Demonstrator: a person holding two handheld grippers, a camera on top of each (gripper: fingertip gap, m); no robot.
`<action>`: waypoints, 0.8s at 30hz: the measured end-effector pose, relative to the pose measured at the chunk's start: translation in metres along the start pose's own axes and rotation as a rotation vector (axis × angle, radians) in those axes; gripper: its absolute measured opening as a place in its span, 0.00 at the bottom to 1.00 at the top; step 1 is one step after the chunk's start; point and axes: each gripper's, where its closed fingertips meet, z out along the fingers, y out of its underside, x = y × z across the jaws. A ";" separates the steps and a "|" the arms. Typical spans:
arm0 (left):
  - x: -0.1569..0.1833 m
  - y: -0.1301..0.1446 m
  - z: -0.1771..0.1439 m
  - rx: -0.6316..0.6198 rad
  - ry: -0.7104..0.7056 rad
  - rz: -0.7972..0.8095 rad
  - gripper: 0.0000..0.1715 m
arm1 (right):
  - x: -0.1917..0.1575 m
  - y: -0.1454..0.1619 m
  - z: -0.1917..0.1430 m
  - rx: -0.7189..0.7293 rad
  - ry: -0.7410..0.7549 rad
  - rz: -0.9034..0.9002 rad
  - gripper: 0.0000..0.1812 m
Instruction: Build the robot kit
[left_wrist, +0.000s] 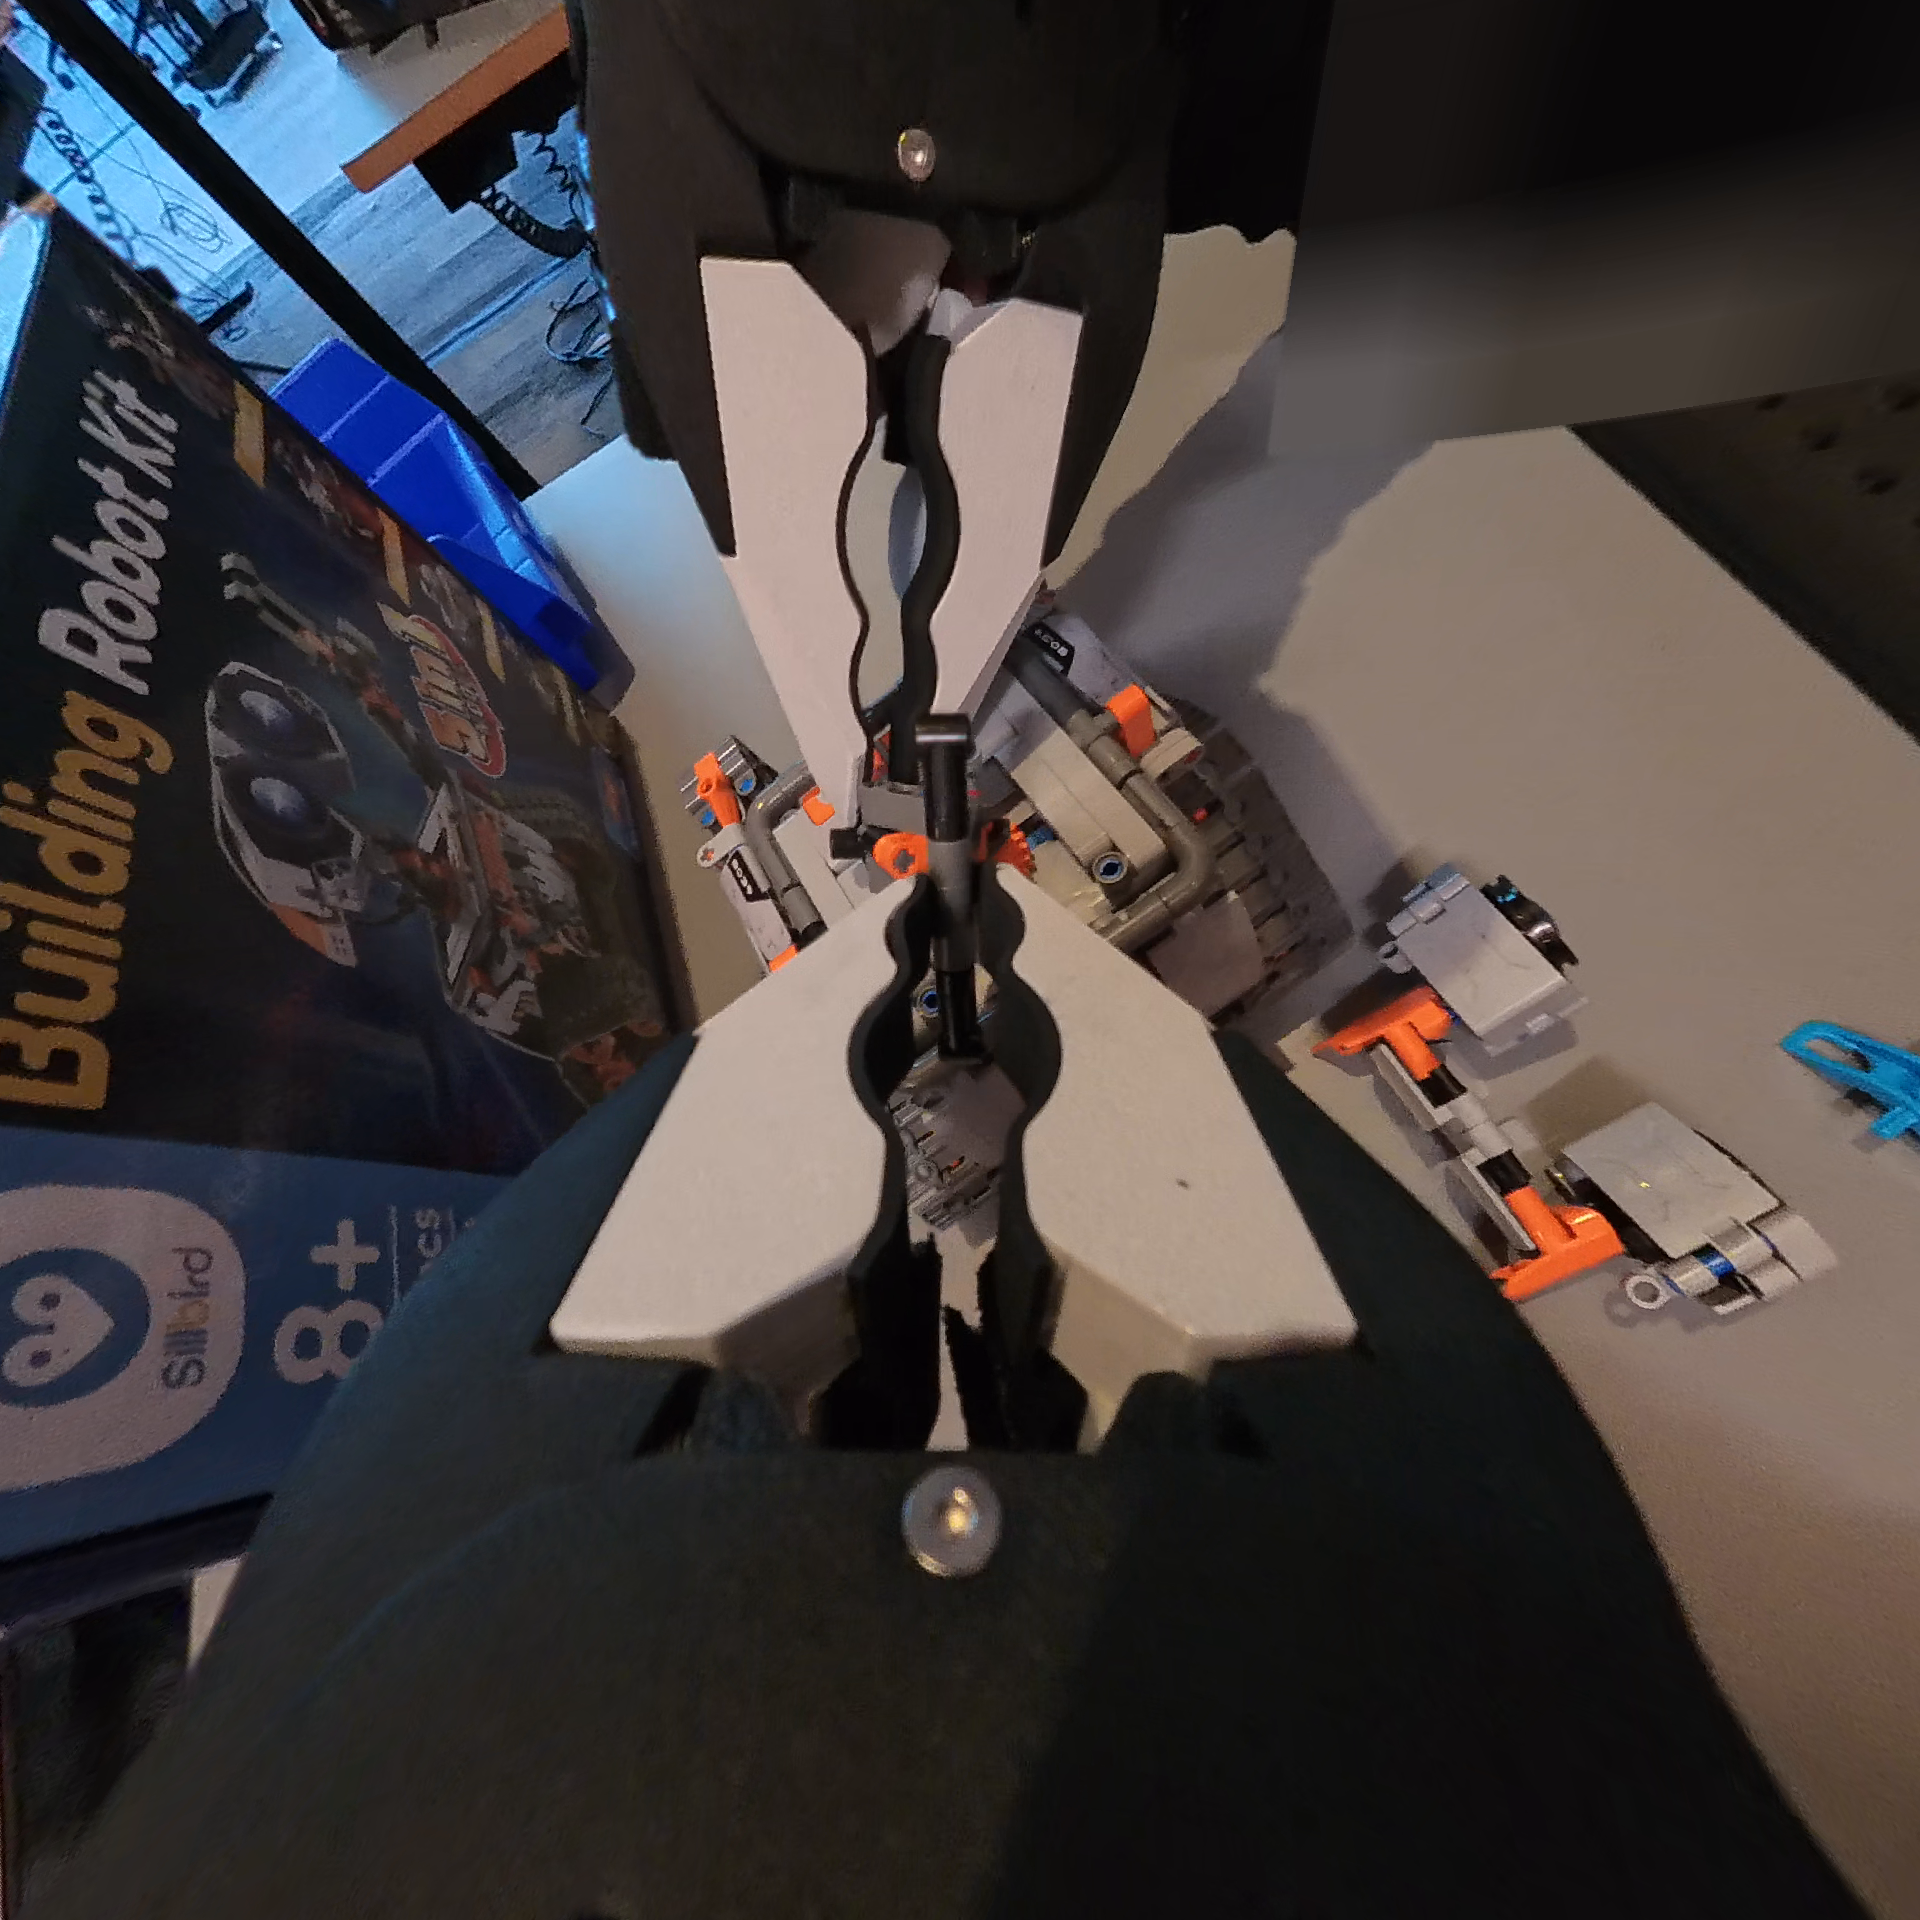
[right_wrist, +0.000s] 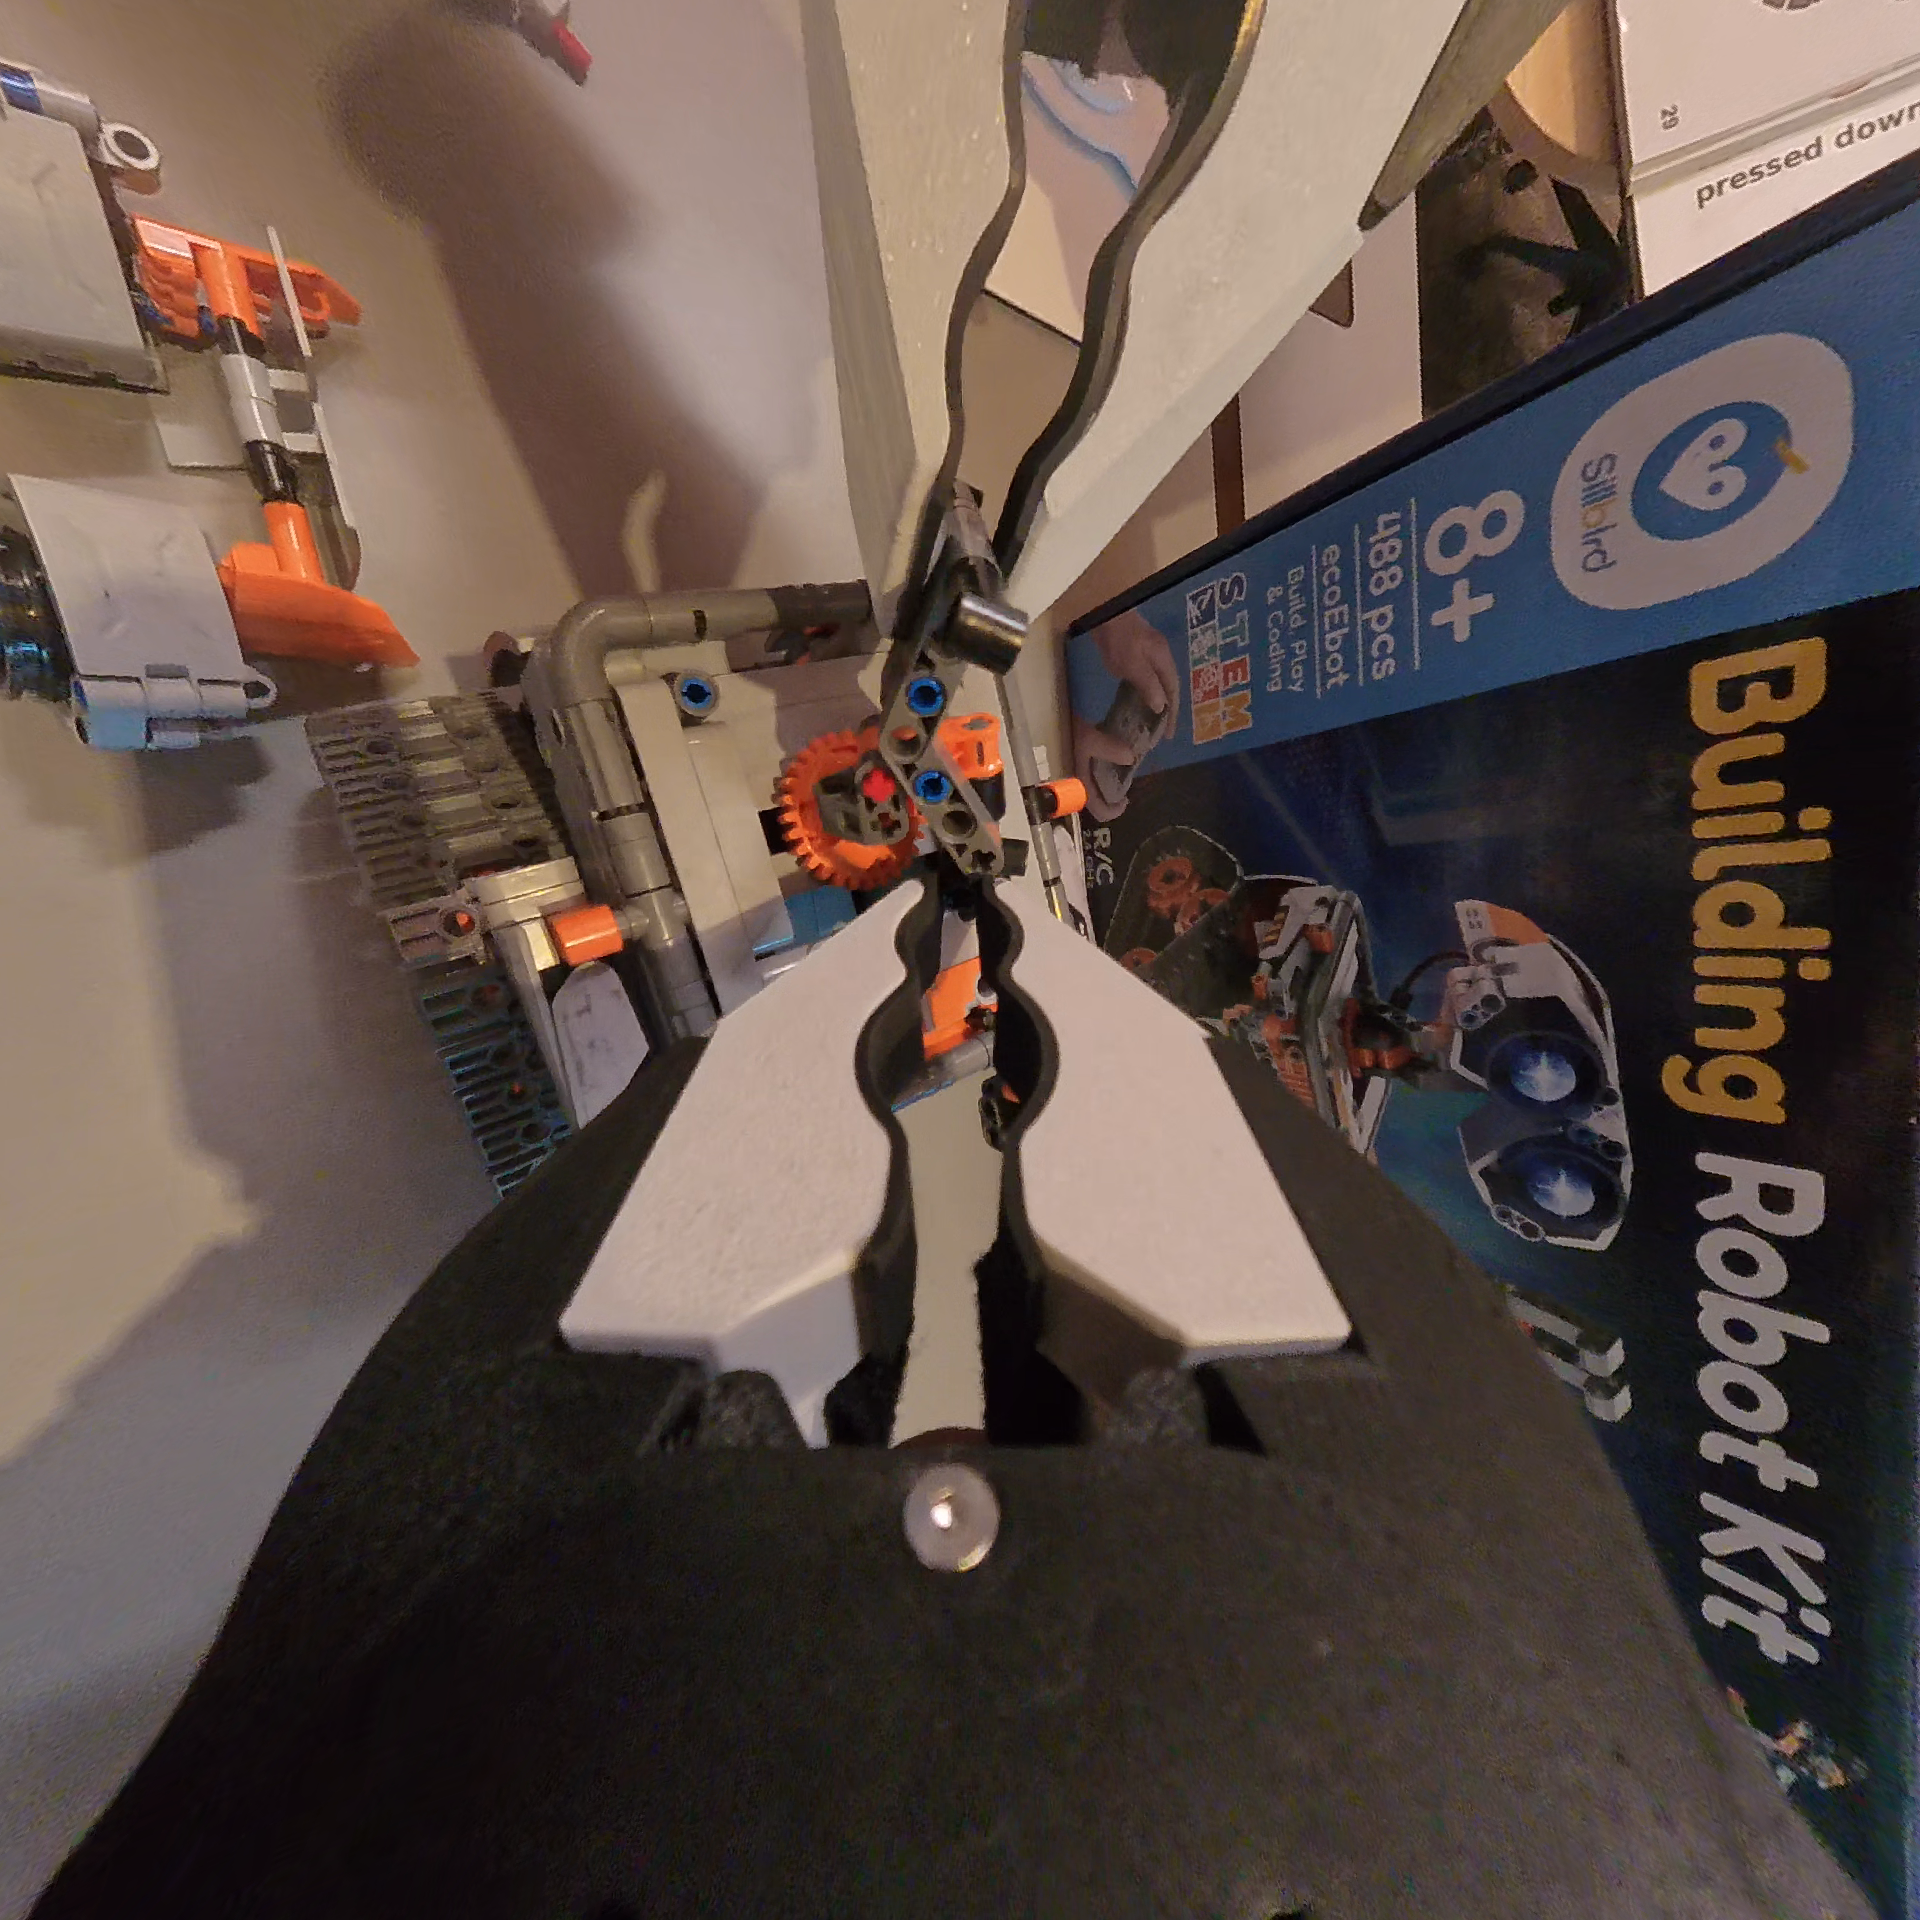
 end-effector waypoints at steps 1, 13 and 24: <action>-0.001 0.000 0.000 -0.008 -0.009 0.003 0.04 | 0.001 0.001 0.000 -0.003 0.005 -0.003 0.03; -0.020 0.008 0.008 -0.180 -0.210 0.096 0.04 | 0.011 0.007 -0.005 -0.052 0.070 -0.022 0.03; -0.025 -0.005 -0.004 -0.112 -0.233 0.054 0.04 | 0.008 -0.007 -0.017 0.065 -0.007 0.091 0.08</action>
